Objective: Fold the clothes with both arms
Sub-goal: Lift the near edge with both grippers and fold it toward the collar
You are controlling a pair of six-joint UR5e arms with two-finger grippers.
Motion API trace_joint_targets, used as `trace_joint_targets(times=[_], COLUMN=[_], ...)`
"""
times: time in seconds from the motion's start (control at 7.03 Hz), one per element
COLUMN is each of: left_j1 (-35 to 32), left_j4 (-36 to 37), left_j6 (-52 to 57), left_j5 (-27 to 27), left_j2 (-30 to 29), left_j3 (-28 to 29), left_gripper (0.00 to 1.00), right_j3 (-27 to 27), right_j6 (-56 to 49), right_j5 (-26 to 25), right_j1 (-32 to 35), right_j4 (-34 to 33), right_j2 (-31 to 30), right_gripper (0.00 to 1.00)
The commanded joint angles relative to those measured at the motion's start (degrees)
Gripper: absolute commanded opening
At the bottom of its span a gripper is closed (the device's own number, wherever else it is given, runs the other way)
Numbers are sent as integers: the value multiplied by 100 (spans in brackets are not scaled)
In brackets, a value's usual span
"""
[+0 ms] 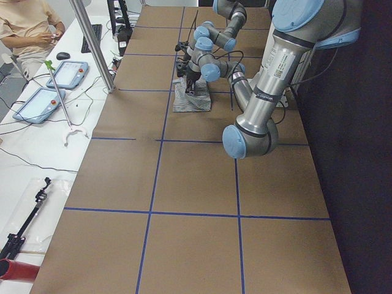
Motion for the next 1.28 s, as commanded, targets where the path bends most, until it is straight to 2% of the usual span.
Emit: trace_joint_targets(times=[0.0,0.43,0.57,0.71,0.85,1.14], left_j1=[-88,-80,-80,-88,-132,-194], left_j4=[-970,-1062,-1062,-1062,-1097,-1150], left_j6=[45,45,54,393,1232,1530], left_j5=[19,10,10,2,-7,-34], left_j2=[-72,-89,-80,-19,42,139], left_j3=[1025,1161,1161,1109,925,739], left_gripper=[0,0,0,83,100,100], right_j3=[-423,-512,-521,-521,-486,-302], right_j6=[-74,-83,-179,-450,-574,-1187], right_j5=[0,0,9,-34,-244,-290], right_j1=[25,25,16,-1,-62,-115], right_j4=[224,225,225,216,216,198], right_j2=[38,38,38,29,46,239], right_gripper=[0,0,3,64,100,100])
